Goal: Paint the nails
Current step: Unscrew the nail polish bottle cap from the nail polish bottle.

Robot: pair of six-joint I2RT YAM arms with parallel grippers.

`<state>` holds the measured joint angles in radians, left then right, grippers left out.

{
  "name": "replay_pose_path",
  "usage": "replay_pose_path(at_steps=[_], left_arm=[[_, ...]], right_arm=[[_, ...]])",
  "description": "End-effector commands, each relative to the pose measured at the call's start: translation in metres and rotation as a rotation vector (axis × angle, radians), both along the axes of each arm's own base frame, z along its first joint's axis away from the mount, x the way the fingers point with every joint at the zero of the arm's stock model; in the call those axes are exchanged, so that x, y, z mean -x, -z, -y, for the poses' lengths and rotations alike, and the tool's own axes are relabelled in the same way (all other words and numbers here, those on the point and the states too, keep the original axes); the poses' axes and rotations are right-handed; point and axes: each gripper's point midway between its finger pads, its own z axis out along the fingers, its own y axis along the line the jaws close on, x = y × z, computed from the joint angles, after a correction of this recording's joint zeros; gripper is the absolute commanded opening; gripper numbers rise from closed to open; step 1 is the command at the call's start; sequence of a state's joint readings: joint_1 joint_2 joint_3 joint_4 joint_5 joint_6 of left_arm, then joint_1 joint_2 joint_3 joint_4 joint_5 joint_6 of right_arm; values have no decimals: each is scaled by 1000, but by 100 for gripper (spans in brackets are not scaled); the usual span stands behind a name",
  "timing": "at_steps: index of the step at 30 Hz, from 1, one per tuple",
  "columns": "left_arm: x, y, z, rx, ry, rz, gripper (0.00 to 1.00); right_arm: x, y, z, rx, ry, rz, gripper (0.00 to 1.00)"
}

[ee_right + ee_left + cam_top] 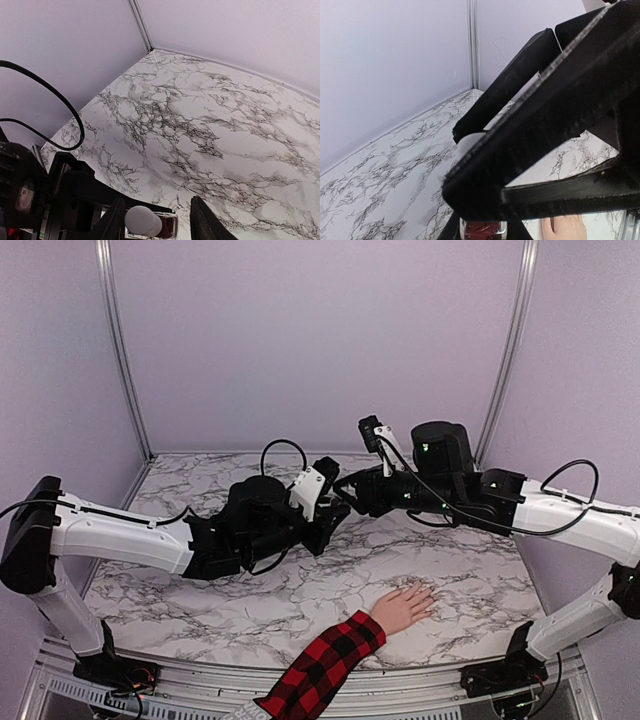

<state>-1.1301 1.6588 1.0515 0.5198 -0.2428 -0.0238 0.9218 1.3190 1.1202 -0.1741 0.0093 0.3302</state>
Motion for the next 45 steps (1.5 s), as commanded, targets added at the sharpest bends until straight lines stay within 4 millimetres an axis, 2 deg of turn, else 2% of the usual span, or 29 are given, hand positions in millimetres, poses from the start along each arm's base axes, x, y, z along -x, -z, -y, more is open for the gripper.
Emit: replay_pose_path(at_steps=[1, 7, 14, 17, 23, 27, 31, 37, 45], left_arm=[[-4, -23, 6, 73, -19, 28, 0], [-4, -21, 5, 72, -23, 25, 0], [-2, -23, 6, 74, -11, 25, 0], [-1, -22, 5, 70, -4, 26, 0], [11, -24, 13, 70, 76, 26, 0], [31, -29, 21, 80, 208, 26, 0], [68, -36, 27, 79, 423, 59, 0], [118, -45, 20, 94, 686, 92, 0], [158, -57, 11, 131, 914, 78, 0]], right_arm=[[-5, -9, -2, -28, 27, 16, 42], [-2, -9, -5, -37, 2, 14, 22], [14, -19, -15, -56, -119, 37, 4], [21, -21, -17, -52, -160, 53, 0], [34, -29, -17, -32, -251, 123, 0], [46, -29, -19, -1, -331, 143, 0], [59, -33, -19, 6, -409, 166, 0], [83, -47, -18, -17, -538, 207, 0], [124, -67, -17, -79, -762, 283, 0]])
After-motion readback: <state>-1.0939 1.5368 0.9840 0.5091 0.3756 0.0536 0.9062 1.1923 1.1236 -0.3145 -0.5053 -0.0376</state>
